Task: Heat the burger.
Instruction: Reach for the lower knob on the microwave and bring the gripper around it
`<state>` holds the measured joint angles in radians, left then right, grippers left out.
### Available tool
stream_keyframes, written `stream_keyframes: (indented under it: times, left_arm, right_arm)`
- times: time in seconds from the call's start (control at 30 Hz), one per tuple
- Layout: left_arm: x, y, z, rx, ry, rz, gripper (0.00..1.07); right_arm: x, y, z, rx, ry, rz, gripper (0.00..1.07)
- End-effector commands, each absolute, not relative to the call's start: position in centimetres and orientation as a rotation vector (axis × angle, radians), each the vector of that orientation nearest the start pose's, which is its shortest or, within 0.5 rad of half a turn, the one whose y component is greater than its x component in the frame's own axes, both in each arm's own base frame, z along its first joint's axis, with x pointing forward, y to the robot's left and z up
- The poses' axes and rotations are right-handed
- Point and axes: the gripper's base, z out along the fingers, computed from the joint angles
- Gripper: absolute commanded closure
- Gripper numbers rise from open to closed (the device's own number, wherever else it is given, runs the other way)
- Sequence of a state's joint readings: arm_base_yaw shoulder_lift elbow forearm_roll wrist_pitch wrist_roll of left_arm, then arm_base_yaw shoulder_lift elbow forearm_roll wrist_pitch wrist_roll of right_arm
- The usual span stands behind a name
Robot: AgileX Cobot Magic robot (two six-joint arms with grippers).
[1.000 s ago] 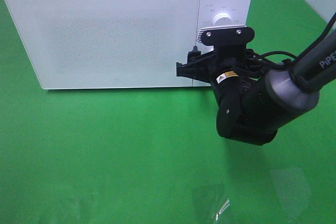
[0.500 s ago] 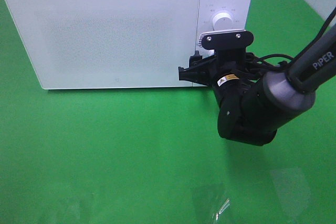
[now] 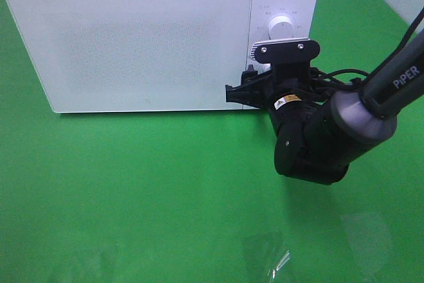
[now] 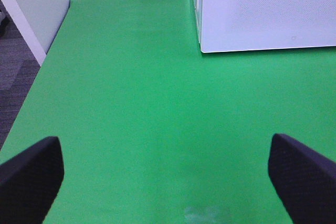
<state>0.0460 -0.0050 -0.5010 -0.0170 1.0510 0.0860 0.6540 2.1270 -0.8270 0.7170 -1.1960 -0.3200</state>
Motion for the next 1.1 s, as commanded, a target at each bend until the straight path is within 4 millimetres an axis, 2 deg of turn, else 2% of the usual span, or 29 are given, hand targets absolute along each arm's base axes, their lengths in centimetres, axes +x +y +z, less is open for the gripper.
stream_keyframes:
  times: [0.03,0.07,0.1,0.13,0.17,0.23,0.27,0.3,0.33,0.37,0.57,0.7,0.73,0.77,0.8,0.9,0.97,1.07,1.1]
  left_arm:
    - [-0.83,-0.18,27.87,0.042,1.994,0.066,0.09]
    - [-0.83,-0.18,27.87,0.042,1.994,0.066,0.09]
    - [-0.83,-0.18,27.87,0.042,1.994,0.066,0.09]
    - [-0.83,-0.18,27.87,0.042,1.994,0.066,0.09]
    - [-0.83,-0.18,27.87,0.042,1.994,0.066,0.09]
    - [-0.83,-0.18,27.87,0.042,1.994,0.066,0.09]
    - [-0.83,-0.18,27.87,0.042,1.994,0.066,0.09]
    - [-0.83,-0.18,27.87,0.042,1.994,0.066,0.09]
    - [-0.83,-0.18,27.87,0.042,1.994,0.066,0.09]
    - [-0.83,-0.18,27.87,0.042,1.994,0.066,0.09]
    - [-0.83,-0.18,27.87,0.042,1.994,0.066,0.09]
    - [-0.83,-0.18,27.87,0.042,1.994,0.066,0.09]
    - [-0.83,-0.18,27.87,0.042,1.994,0.066,0.09]
    - [-0.83,-0.18,27.87,0.042,1.994,0.066,0.09]
    - [-0.83,-0.18,27.87,0.042,1.994,0.066,0.09]
    - [-0.83,-0.18,27.87,0.042,1.994,0.066,0.09]
    - [-0.83,-0.18,27.87,0.042,1.994,0.066,0.09]
    - [-0.83,-0.18,27.87,0.042,1.994,0.066,0.09]
    - [-0.83,-0.18,27.87,0.042,1.994,0.066,0.09]
  right_arm:
    - [32.47,17.92,12.00,-0.071,1.593,-0.062,0.43]
    - [32.47,17.92,12.00,-0.071,1.593,-0.062,0.51]
    - [32.47,17.92,12.00,-0.071,1.593,-0.062,0.51]
    - [32.47,17.90,12.06,-0.069,1.586,-0.064,0.63]
    - [32.47,17.90,12.06,-0.069,1.586,-0.064,0.63]
    - [32.47,17.89,12.19,-0.067,1.575,-0.065,0.91]
    - [32.47,17.89,12.19,-0.067,1.575,-0.065,0.91]
    - [32.47,17.89,12.22,-0.067,1.575,-0.065,1.03]
    - [32.47,17.89,12.22,-0.067,1.575,-0.065,1.03]
    - [32.47,17.90,12.22,-0.068,1.575,-0.064,1.07]
    - [32.47,17.92,12.22,-0.067,1.575,-0.060,1.07]
    - [32.47,17.92,12.22,0.008,1.576,0.015,1.07]
    - [32.47,17.92,12.22,0.089,1.574,0.095,1.07]
    - [32.47,17.92,12.22,0.089,1.574,0.095,1.07]
    - [32.47,17.92,12.22,0.187,1.568,0.192,1.07]
    - [32.47,17.93,12.20,0.233,1.566,0.240,1.07]
    - [32.47,18.04,12.06,0.404,1.558,0.421,1.07]
    - [32.46,18.20,11.98,0.482,1.554,0.519,1.07]
    - [32.46,18.30,11.93,0.571,1.541,0.618,1.07]
